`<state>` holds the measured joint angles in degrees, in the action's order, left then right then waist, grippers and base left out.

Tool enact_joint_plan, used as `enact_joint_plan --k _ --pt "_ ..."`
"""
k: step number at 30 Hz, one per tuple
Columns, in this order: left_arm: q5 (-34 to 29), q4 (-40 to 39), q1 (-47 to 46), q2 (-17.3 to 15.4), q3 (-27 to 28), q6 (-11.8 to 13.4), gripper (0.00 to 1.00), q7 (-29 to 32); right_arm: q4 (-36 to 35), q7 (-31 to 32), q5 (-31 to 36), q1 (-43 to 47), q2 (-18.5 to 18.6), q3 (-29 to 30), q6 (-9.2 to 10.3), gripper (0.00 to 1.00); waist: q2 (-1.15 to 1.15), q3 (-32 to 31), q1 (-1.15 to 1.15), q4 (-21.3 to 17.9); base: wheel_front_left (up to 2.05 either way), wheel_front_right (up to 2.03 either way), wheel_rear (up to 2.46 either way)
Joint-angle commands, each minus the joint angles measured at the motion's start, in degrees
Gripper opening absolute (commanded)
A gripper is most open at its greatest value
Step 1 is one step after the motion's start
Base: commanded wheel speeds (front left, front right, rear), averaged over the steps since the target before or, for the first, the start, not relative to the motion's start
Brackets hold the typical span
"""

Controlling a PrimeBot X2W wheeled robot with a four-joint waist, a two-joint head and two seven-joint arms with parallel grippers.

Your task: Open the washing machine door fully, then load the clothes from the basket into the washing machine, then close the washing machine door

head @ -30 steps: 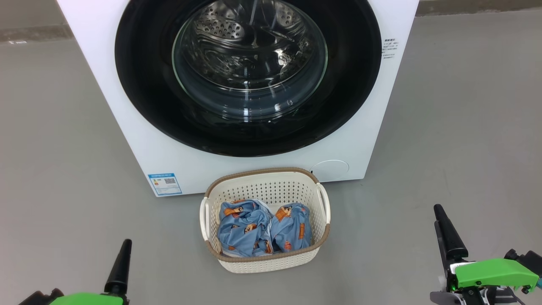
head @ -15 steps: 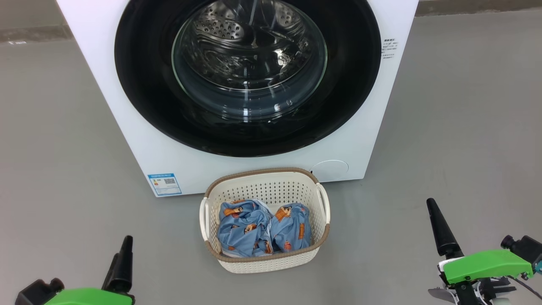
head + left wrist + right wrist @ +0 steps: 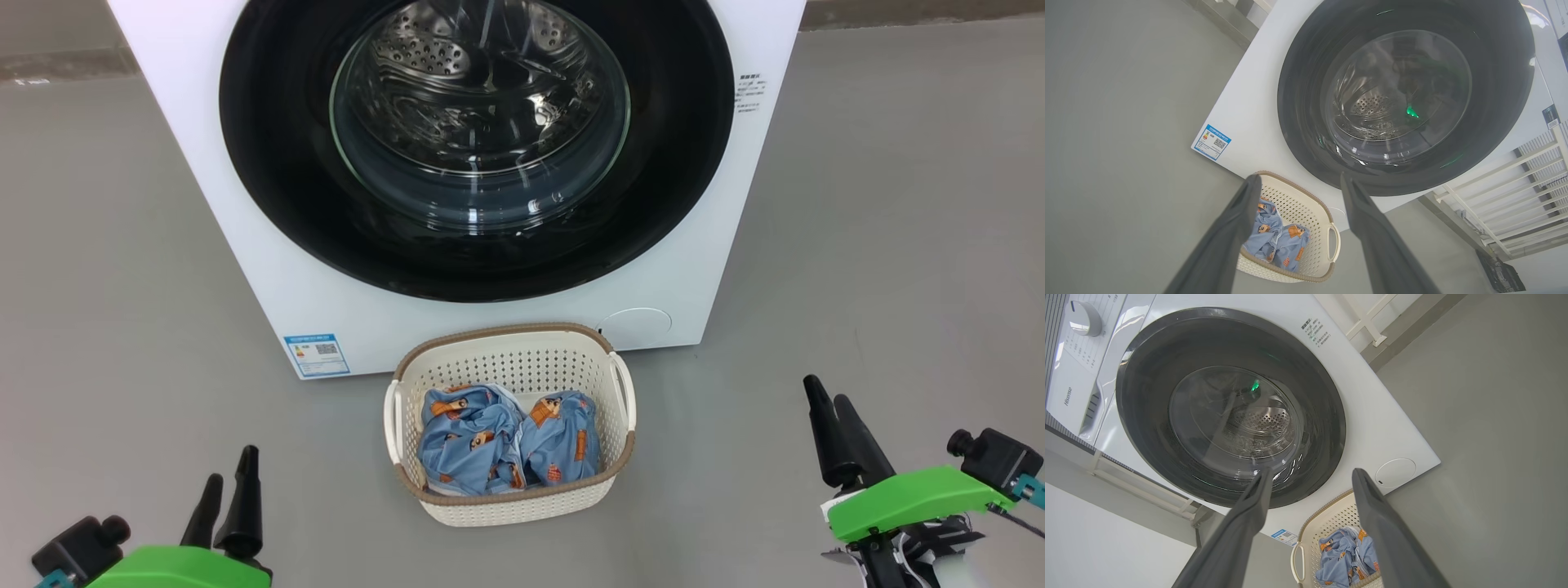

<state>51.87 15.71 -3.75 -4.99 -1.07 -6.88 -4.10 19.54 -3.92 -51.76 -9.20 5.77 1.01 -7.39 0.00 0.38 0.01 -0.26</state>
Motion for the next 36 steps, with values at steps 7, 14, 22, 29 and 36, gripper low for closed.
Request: enact_joint_plan --k 7,14,22,29,36 --pt "-7.1 -1.1 -2.8 -1.6 0.9 -0.4 1.0 -1.7 -0.9 -2.0 8.6 -3.4 0.8 -1.0 -0.06 1.0 0.0 0.0 0.0 0.0 0.0 0.0 0.0" --pt "-12.2 -0.7 -3.4 -1.8 1.1 -0.4 1.0 -2.9 -0.4 -3.1 14.7 -3.9 0.7 -1.1 -0.07 1.0 0.0 0.0 0.0 -0.1 0.0 0.0 0.0" --pt "-17.8 -0.5 -3.8 -1.9 1.3 -0.4 1.0 -4.3 0.0 -4.5 20.9 -4.7 0.7 -1.3 -0.07 1.0 0.0 -0.1 0.0 -0.1 0.0 0.0 0.0" --pt "-21.8 -0.2 -4.1 -2.0 1.4 -0.5 1.0 -5.3 0.3 -5.5 25.0 -5.5 0.6 -1.4 -0.08 1.0 0.0 -0.1 0.0 -0.1 0.0 0.0 0.0" --pt "-26.7 0.1 -4.9 -2.5 1.1 -0.5 1.0 -6.4 0.6 -6.7 30.4 -6.3 0.6 -1.7 -0.08 1.0 0.0 -0.1 0.0 -0.1 0.0 0.0 0.0"
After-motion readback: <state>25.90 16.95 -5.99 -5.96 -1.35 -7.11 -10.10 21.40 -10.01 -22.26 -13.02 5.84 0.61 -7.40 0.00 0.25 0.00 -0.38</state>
